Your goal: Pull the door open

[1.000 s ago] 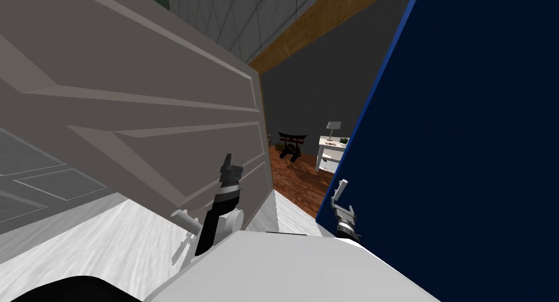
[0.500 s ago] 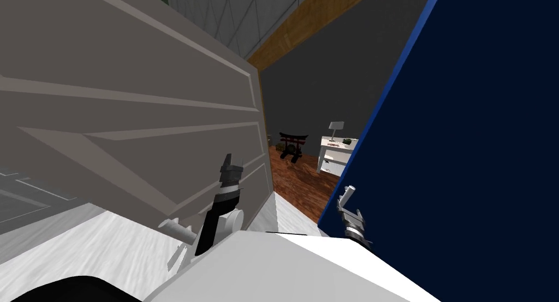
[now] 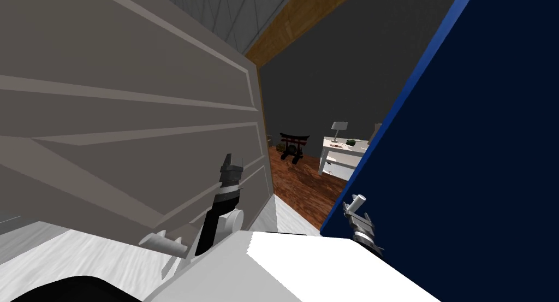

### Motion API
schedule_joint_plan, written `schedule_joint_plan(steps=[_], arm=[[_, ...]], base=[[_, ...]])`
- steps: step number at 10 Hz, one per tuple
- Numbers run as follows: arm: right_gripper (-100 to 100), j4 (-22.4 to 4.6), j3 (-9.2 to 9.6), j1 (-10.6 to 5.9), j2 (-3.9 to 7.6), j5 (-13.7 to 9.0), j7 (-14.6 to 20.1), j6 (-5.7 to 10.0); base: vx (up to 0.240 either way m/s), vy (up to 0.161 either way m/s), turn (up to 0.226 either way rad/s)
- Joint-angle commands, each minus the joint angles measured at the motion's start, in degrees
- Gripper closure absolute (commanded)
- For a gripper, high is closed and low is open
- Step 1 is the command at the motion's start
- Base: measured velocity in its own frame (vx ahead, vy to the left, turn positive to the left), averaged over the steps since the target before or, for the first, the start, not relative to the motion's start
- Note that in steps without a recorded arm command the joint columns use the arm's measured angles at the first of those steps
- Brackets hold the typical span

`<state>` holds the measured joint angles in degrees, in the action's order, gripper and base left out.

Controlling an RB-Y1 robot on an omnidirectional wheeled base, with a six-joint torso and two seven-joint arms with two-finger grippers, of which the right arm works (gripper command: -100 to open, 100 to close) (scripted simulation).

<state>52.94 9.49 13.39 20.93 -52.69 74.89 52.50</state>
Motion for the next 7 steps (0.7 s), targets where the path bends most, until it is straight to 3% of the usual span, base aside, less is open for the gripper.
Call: schedule_joint_plan(steps=[1,2,3,7], arm=[[-100,-1.48,0.12,-0.13,1.03,0.04,1.88,0.63],[-100,-1.11,0.13,-0.12,0.68,0.07,1.21,0.46],[100,-1.11,0.13,-0.12,0.68,0.07,1.21,0.46],[100,-1.11,0.13,-0.12,0.68,0.07,1.21,0.46]], base=[[0.1,-0.002,0.015],[0.049,-0.006,0.005],[-0.006,0.002,-0.003],[-0.01,0.0,0.003]])
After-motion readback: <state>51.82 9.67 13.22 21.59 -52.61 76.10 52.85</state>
